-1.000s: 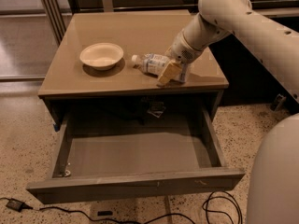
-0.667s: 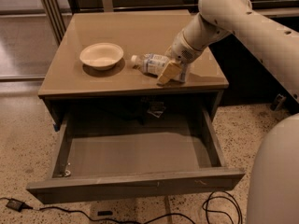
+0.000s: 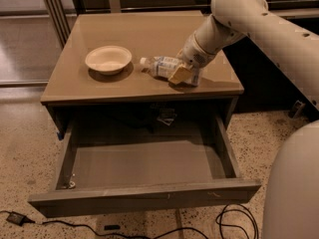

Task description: Place blue plastic bottle into top drawer

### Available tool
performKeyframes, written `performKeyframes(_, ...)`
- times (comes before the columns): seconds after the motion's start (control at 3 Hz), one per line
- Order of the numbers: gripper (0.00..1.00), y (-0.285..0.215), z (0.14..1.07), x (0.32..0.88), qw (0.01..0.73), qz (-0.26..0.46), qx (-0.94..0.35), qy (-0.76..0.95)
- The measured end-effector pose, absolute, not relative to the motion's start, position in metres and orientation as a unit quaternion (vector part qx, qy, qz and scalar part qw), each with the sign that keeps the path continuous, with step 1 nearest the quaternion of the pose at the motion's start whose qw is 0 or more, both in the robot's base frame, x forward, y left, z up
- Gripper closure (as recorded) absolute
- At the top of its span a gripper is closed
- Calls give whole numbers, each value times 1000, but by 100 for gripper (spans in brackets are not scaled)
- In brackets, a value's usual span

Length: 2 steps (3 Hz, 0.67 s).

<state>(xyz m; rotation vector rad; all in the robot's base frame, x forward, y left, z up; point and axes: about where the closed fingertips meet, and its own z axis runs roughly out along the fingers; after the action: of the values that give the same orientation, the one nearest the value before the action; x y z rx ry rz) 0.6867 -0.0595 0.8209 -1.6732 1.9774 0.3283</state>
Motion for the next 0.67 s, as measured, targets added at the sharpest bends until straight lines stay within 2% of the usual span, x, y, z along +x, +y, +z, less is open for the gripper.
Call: performKeyframes(0.67,100,-56,838,676,268,107,-628,722)
